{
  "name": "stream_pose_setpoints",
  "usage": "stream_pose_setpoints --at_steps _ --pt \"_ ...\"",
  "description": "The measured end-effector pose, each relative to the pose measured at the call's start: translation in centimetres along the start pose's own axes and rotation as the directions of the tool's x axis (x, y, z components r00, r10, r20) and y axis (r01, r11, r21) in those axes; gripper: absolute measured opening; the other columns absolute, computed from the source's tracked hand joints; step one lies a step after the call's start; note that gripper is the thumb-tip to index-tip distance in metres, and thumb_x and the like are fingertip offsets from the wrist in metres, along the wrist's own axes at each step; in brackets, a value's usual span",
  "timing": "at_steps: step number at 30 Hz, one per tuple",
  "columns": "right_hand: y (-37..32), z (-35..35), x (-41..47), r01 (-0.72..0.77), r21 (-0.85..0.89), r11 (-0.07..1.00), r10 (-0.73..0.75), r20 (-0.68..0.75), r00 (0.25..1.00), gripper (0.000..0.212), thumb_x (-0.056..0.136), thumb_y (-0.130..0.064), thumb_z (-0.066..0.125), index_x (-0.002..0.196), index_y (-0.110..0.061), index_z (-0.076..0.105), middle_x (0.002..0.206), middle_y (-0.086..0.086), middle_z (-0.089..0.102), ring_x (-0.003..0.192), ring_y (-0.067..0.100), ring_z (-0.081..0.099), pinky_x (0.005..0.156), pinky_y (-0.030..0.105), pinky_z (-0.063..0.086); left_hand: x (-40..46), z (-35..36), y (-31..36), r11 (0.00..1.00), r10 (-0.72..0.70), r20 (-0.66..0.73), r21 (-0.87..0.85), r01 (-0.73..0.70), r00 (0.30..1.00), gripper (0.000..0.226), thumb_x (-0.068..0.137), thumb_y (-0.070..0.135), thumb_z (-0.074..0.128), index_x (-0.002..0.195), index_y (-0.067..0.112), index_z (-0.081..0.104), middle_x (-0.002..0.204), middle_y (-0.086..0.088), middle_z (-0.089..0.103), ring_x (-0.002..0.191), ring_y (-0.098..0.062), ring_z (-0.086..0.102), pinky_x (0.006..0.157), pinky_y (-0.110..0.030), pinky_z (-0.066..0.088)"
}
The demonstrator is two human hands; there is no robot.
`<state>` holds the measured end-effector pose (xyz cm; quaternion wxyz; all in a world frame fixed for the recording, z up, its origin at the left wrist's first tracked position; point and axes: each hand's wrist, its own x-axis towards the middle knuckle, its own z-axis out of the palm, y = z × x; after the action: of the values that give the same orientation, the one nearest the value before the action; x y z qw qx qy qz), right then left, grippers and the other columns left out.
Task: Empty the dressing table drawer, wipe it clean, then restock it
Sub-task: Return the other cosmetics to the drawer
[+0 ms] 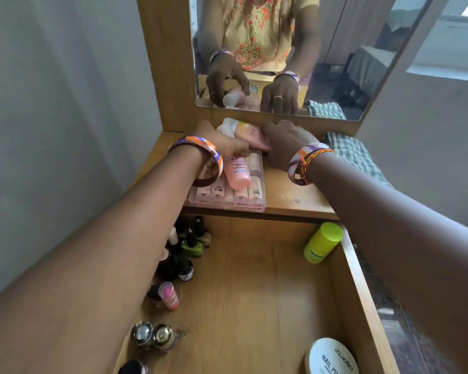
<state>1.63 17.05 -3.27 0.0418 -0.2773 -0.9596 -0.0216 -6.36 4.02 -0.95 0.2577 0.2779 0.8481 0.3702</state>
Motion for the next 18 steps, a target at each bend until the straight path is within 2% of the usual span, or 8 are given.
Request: stream_pose_setpoints --at_steps 2,4,5,7,10,13,16,18 --pt "-0.2 -0.1 -0.2 0.008 -0.011 1.0 -0.008 -0.012 1.0 0.038 0.089 -0.014 0.055 0.125 -0.007 0.045 0.118 0.018 0.057 0.1 0.035 0.06 0.07 0.033 0.041 -0.1 -0.2 -0.1 0.999 -0.02 -0.011 -0.047 0.02 1.0 0.061 0.072 0.037 0.073 0.121 0.008 0.054 0.106 -0.009 0.062 0.074 -0.019 0.058 0.058 -0.027 0.044" --pt "-0.4 -0.1 -0.3 0.01 -0.024 1.0 -0.011 -0.046 0.999 0.033 0.091 -0.013 0.052 0.123 -0.006 0.047 0.118 0.018 0.059 0.101 0.035 0.061 0.071 0.033 0.041 -0.3 -0.3 -0.2 0.991 -0.041 -0.009 -0.126 0.039 0.999 0.06 0.069 0.035 0.075 0.119 0.007 0.056 0.105 -0.011 0.066 0.085 -0.024 0.064 0.076 -0.034 0.054" --pt "-0.6 -0.3 -0.4 0.01 -0.031 0.999 -0.012 -0.061 0.998 0.031 0.092 -0.012 0.051 0.122 -0.005 0.048 0.118 0.018 0.059 0.102 0.036 0.061 0.072 0.034 0.043 -0.6 -0.5 -0.1 0.986 -0.042 -0.008 -0.163 0.041 0.999 0.058 0.069 0.033 0.075 0.117 0.006 0.057 0.104 -0.012 0.067 0.088 -0.026 0.066 0.083 -0.038 0.056" --pt "-0.9 -0.7 -0.8 0.011 -0.037 0.999 -0.014 -0.092 0.996 0.029 0.093 -0.013 0.05 0.121 -0.006 0.05 0.117 0.018 0.061 0.102 0.038 0.062 0.075 0.038 0.047 -1.4 -0.9 0.0 0.971 -0.042 0.008 -0.233 0.043 0.999 0.055 0.069 0.029 0.076 0.115 0.004 0.056 0.102 -0.013 0.067 0.089 -0.027 0.067 0.087 -0.042 0.056" --pt "-1.2 -1.7 -1.9 0.028 -0.013 1.0 -0.03 -0.178 0.984 0.031 0.093 -0.019 0.052 0.122 -0.007 0.051 0.115 0.016 0.062 0.1 0.037 0.063 0.075 0.039 0.05 -2.7 -1.5 0.3 0.946 -0.024 0.031 -0.323 0.033 0.999 0.038 0.077 0.022 0.072 0.106 0.007 0.054 0.09 -0.009 0.065 0.076 -0.019 0.064 0.073 -0.034 0.056" --pt "-1.5 -3.0 -3.5 0.059 -0.008 0.998 -0.059 -0.288 0.956 0.029 0.094 -0.009 0.044 0.123 -0.005 0.05 0.112 0.02 0.062 0.097 0.038 0.063 0.076 0.041 0.051 -4.6 -2.1 0.4 0.912 -0.019 0.037 -0.409 0.032 0.999 0.036 0.08 0.015 0.07 0.11 0.006 0.054 0.085 -0.008 0.061 0.067 -0.015 0.059 0.055 -0.025 0.05" --pt "-1.8 -4.5 -5.2 0.09 0.05 0.995 -0.066 -0.356 0.932 0.027 0.094 -0.005 0.042 0.117 -0.004 0.055 0.11 0.021 0.063 0.097 0.037 0.064 0.079 0.04 0.053 -6.5 -2.8 0.5 0.9 -0.004 0.006 -0.436 0.006 1.0 0.031 0.08 0.014 0.07 0.105 0.005 0.054 0.08 -0.009 0.059 0.063 -0.014 0.057 0.049 -0.023 0.046" --pt "-2.0 -5.6 -6.5 0.099 0.081 0.992 -0.065 -0.349 0.935 0.027 0.094 -0.007 0.045 0.119 -0.006 0.055 0.117 0.018 0.061 0.103 0.034 0.062 0.08 0.035 0.053 -7.8 -3.3 0.3 0.902 0.003 -0.019 -0.432 -0.011 1.0 0.031 0.081 0.015 0.069 0.105 0.004 0.053 0.075 -0.007 0.057 0.061 -0.013 0.055 0.045 -0.022 0.047"
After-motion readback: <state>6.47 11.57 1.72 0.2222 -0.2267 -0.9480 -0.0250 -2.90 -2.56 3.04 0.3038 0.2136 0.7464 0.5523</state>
